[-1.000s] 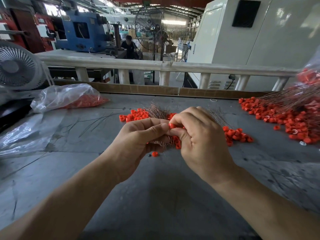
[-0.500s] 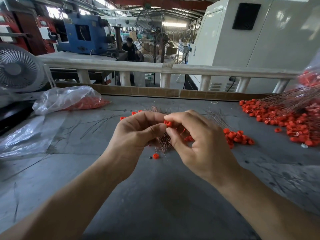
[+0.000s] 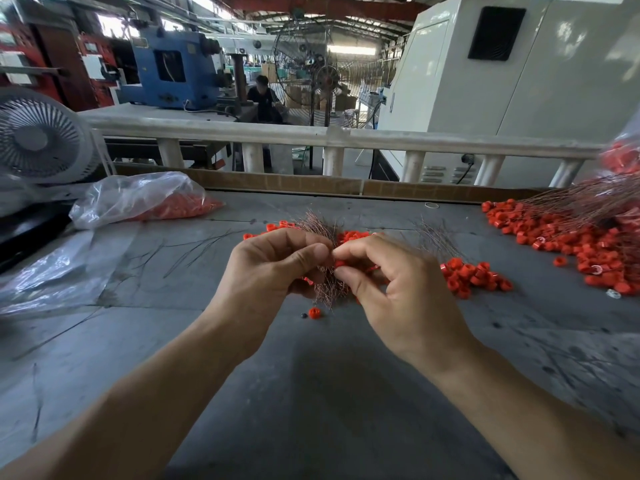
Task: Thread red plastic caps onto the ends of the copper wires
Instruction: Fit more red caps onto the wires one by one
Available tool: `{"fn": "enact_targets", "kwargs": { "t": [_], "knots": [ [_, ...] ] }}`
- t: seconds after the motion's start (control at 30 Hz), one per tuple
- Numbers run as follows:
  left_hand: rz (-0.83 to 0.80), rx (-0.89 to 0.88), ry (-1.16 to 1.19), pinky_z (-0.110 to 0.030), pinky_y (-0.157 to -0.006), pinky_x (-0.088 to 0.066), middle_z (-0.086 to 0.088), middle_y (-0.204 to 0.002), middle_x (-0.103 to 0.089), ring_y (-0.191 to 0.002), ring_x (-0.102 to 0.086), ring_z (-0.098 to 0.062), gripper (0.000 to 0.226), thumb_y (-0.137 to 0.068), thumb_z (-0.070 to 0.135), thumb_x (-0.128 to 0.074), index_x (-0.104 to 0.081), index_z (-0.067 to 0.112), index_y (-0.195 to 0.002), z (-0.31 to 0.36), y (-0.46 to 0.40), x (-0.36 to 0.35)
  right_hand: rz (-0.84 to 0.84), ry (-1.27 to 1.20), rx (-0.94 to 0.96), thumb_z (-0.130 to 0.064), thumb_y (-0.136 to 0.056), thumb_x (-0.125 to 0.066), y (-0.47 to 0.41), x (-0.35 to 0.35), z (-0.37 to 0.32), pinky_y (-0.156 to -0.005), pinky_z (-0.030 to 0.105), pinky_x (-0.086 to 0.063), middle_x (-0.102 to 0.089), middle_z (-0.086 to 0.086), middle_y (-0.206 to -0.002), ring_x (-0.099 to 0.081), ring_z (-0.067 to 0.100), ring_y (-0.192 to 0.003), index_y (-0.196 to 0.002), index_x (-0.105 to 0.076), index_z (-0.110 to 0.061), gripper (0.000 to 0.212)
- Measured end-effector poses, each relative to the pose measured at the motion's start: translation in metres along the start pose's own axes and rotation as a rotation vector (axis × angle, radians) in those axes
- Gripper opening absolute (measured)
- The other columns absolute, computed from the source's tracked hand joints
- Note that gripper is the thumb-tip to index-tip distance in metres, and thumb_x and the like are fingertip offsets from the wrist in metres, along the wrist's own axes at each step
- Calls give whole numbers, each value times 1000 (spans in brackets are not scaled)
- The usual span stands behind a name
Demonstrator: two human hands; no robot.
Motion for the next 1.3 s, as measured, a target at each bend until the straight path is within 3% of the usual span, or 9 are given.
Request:
{"fn": "enact_targets", "kwargs": {
  "t": [0.23, 0.33, 0.5, 0.63, 0.77, 0.9, 1.1, 1.2, 1.3],
  "knots": [
    [61, -36, 8, -28, -61, -59, -16, -83, -74, -70, -70, -25, 1, -86, 4, -70, -69, 5, -87, 0, 0, 1, -10, -105, -170, -7, -90, -74, 2, -6, 6, -72, 10, -48, -72, -11, -90, -68, 4, -84, -99, -75, -20, 16],
    [78, -52, 20, -36, -67, -60, -18, -84, -75, -73, -72, -29, 1, -89, 3, -67, -66, 2, -88, 2, 1, 2, -16, -130, -201, -7, -90, -75, 2, -7, 5, -74, 10, -49, -72, -12, -93, -68, 3, -85, -103, -75, -20, 19],
    [128, -67, 9, -36, -65, -60, -22, -85, -75, -73, -72, -31, 9, -88, -2, -68, -65, 3, -81, 3, 2, 4, -29, -88, -176, -6, -89, -76, 0, -6, 2, -68, 15, -48, -68, -10, -86, -63, 7, -77, -96, -77, -18, 14],
    [111, -28, 8, -34, -66, -60, -19, -87, -75, -74, -71, -27, 11, -86, 12, -71, -70, 2, -90, 2, 1, 4, -14, -14, -124, -6, -89, -75, -1, -3, 2, -70, 11, -44, -67, -9, -86, -62, 7, -79, -95, -76, -16, 12],
    [129, -21, -127, -26, -58, -57, -12, -86, -76, -69, -68, -20, 13, -92, 19, -69, -73, 9, -100, 3, -2, 10, 120, 225, -170, -11, -89, -76, -5, 22, 26, -78, 21, -52, -68, -7, -89, -62, 5, -80, -101, -77, -16, 13],
    [192, -7, -328, -34, -62, -57, -5, -80, -76, -67, -68, -17, 10, -97, 11, -65, -74, 14, -95, -3, -7, 21, 189, 494, -376, -19, -89, -73, -10, 58, 70, -79, 41, -56, -70, 1, -95, -68, 26, -89, -100, -76, -19, 11],
    [255, -1, -666, -31, -63, -52, 11, -72, -73, -63, -67, -9, 19, -90, 17, -70, -75, 29, -78, -9, -13, 36, 83, 760, -634, -25, -87, -72, -3, 83, 103, -68, 33, -50, -76, 2, -91, -68, 33, -89, -87, -78, -23, 6],
    [297, 14, -813, -30, -68, -54, 19, -69, -70, -64, -64, -2, 21, -88, 20, -72, -72, 35, -72, -7, -15, 43, 46, 797, -586, -27, -87, -74, -4, 80, 104, -77, 38, -51, -72, 9, -99, -64, 36, -99, -94, -78, -21, 11],
    [276, -3, -909, -25, -66, -52, 18, -72, -70, -71, -62, 6, 20, -88, 19, -72, -72, 35, -75, -5, -14, 44, 80, 663, -452, -23, -88, -73, -8, 71, 92, -79, 38, -52, -69, 4, -97, -64, 32, -98, -101, -78, -20, 14]
  ]
}}
Point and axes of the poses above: each hand's wrist, its own y-axis away from the middle knuckle, its own x-axis out of the back of the hand, z = x × y, the point moved 5 cm from there along -y, towards the middle knuckle
